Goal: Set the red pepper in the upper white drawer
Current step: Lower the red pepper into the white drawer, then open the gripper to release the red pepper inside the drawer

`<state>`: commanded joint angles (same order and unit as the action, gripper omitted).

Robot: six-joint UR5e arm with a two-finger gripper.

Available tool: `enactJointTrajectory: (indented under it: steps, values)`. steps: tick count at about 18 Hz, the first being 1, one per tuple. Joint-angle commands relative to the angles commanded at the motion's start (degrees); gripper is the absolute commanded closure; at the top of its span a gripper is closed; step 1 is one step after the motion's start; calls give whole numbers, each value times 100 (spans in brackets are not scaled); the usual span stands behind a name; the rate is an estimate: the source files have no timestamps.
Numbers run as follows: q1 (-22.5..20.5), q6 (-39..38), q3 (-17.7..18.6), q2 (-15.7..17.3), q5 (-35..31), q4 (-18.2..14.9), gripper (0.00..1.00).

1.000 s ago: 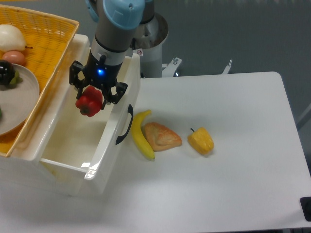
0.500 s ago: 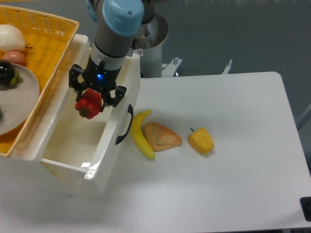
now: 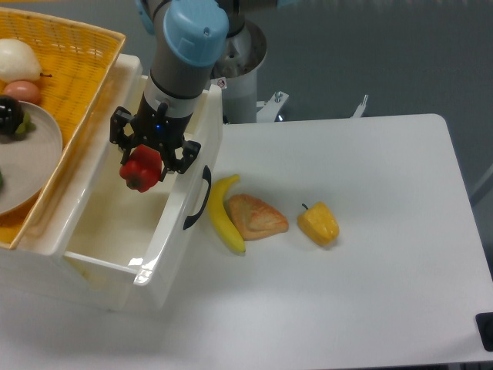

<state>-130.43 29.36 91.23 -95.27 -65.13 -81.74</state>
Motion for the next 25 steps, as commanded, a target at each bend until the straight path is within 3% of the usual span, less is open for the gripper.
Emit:
enactJointTrajectory:
  steps: [16, 23, 25]
  values:
    - [123, 9, -17, -53, 0, 26, 46]
    - [149, 18, -9, -53, -44, 26, 42]
    - [149, 35, -9, -70, -44, 26, 36]
